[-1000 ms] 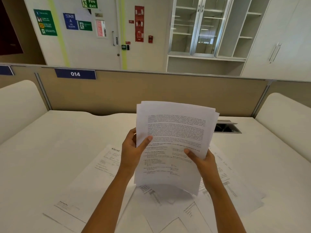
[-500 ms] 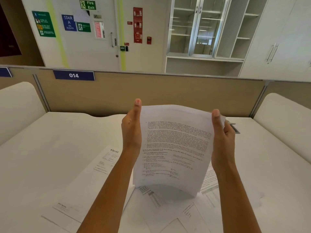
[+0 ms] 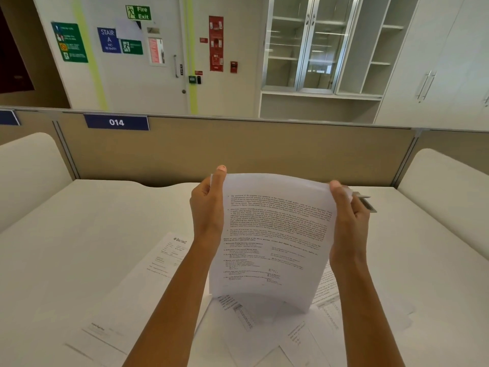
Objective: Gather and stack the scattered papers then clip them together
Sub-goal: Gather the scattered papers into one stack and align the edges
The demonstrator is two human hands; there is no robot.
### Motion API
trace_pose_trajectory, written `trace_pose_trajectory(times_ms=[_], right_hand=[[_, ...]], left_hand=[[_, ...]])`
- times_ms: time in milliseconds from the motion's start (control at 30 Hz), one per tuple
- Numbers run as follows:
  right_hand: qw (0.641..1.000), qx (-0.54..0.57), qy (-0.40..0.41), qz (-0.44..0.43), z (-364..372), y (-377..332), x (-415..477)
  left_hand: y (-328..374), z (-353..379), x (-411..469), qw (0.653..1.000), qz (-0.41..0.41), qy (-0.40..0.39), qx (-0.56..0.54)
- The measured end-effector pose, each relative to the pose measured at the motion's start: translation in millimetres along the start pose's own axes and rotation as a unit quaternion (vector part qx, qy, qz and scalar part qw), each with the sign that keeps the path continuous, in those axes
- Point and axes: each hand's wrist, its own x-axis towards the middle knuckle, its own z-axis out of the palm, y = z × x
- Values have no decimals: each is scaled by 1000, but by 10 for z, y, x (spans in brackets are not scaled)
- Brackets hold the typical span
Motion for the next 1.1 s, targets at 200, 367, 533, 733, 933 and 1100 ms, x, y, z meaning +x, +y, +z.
trace_pose_trajectory(times_ms=[200,367,533,733,933,1100], right_hand=[[1000,13,10,-19,-25,-5,-9],[999,4,25,-37,-37,24,-3],[996,-1,17,-88,-61,89,23],[994,-37,-102,23,-275,629,-126],[987,-33,-104,121,-258,896,-219],[986,-18,-113,125,-239,949,-185]], left_hand=[[28,10,-18,1000,-3,1,2],[13,8,-26,1000,4,4,15],[-20,-32,-4,998,24,-56,-30],[-516,-280,-93,979,-39,-202,17],[-734,-226,-188,971,-87,-216,46],[-823,-211,-194,973,-96,-211,15]])
